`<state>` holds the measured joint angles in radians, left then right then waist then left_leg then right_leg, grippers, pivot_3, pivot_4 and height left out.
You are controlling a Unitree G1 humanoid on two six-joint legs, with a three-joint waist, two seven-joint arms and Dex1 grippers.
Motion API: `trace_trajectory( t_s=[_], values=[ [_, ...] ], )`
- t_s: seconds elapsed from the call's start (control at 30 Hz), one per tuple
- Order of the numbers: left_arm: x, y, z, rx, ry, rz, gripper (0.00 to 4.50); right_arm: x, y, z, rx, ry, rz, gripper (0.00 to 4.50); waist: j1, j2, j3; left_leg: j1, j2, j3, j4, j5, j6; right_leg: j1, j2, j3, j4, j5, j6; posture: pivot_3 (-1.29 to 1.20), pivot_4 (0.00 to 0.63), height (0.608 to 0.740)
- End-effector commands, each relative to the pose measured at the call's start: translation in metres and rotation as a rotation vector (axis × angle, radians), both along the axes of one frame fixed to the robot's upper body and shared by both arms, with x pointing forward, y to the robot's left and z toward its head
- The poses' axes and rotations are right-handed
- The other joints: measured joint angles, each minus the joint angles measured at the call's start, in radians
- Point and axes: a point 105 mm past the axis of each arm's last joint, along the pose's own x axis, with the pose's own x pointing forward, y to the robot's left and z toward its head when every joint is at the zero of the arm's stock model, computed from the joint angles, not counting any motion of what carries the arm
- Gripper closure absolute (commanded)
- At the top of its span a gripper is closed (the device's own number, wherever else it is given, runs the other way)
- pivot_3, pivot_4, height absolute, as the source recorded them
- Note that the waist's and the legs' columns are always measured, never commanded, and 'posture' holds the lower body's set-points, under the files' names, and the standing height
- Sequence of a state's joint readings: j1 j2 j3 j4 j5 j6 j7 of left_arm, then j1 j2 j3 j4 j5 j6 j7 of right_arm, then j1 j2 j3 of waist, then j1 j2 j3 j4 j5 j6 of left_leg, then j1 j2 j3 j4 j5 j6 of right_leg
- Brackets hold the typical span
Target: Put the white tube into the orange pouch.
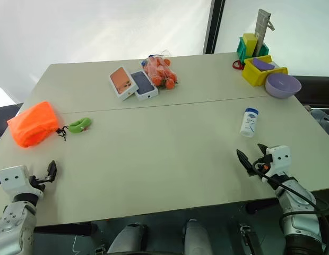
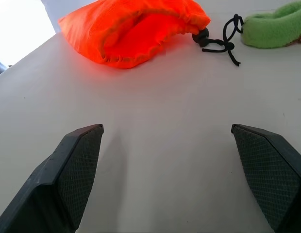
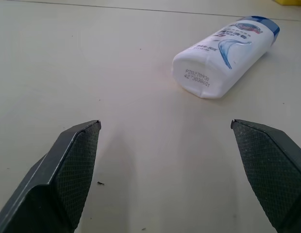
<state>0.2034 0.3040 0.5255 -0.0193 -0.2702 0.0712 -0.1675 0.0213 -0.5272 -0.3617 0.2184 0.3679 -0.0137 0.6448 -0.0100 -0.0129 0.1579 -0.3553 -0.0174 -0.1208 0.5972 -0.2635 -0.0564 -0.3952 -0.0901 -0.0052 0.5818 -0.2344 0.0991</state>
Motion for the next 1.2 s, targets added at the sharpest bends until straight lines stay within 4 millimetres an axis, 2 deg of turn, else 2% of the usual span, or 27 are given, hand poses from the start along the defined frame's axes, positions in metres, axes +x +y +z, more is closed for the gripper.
trace_trajectory(
  t_s=[0.03, 0.4, 0.53, 0.8, 0.93, 1.0, 1.2],
  values=[
    [-0.002, 0.003, 0.01, 0.038, -0.025, 0.009, 0.01, 0.004, 0.005, 0.013, 0.002, -0.054, 0.016, 0.04, 0.0, 0.0, 0.0, 0.0, 0.0, 0.0, 0.0, 0.0, 0.0, 0.0, 0.0, 0.0, 0.0, 0.0, 0.0, 0.0, 0.15, 0.74],
    [-0.001, 0.001, 0.011, 0.028, -0.046, 0.012, 0.01, 0.008, 0.016, 0.01, 0.018, -0.056, 0.043, 0.04, 0.0, 0.0, 0.0, 0.0, 0.0, 0.0, 0.0, 0.0, 0.0, 0.0, 0.0, 0.0, 0.0, 0.0, 0.0, 0.0, 0.15, 0.74],
    [0.0, 0.0, 0.011, 0.042, -0.046, 0.022, 0.01, 0.013, 0.028, 0.012, 0.028, -0.068, 0.08, 0.04, 0.0, 0.0, 0.0, 0.0, 0.0, 0.0, 0.0, 0.0, 0.0, 0.0, 0.0, 0.0, 0.001, 0.0, 0.0, 0.0, 0.15, 0.74],
    [0.01, -0.017, 0.025, 0.202, -0.062, -0.044, 0.01, 0.023, 0.087, 0.025, 0.043, -0.108, 0.272, 0.04, 0.0, 0.0, 0.0, 0.001, 0.0, 0.0, 0.0, 0.0, 0.0, 0.0, 0.0, 0.0, 0.002, 0.0, 0.0, 0.0, 0.15, 0.74],
    [0.017, -0.009, 0.034, 0.339, -0.042, -0.008, 0.01, 0.015, 0.136, 0.029, -0.03, -0.117, 0.48, 0.04, 0.001, -0.001, -0.001, 0.001, 0.0, -0.001, 0.0, 0.0, 0.0, 0.0, 0.001, 0.0, 0.002, 0.001, 0.0, 0.0, 0.15, 0.74],
    [0.022, -0.006, 0.04, 0.4, -0.034, 0.0, 0.01, 0.012, 0.154, 0.032, -0.035, -0.128, 0.542, 0.04, 0.001, -0.001, -0.001, 0.001, 0.0, -0.001, 0.0, 0.0, 0.0, 0.0, 0.001, 0.0, 0.003, 0.0, 0.0, 0.0, 0.15, 0.74],
    [0.042, 0.008, 0.049, 0.532, 0.024, 0.031, 0.01, 0.01, 0.187, 0.041, -0.01, -0.172, 0.621, 0.04, 0.001, -0.001, -0.001, 0.001, 0.0, -0.001, 0.0, 0.0, 0.0, 0.0, 0.001, 0.0, 0.004, 0.001, 0.0, 0.0, 0.15, 0.74]
  ],
)
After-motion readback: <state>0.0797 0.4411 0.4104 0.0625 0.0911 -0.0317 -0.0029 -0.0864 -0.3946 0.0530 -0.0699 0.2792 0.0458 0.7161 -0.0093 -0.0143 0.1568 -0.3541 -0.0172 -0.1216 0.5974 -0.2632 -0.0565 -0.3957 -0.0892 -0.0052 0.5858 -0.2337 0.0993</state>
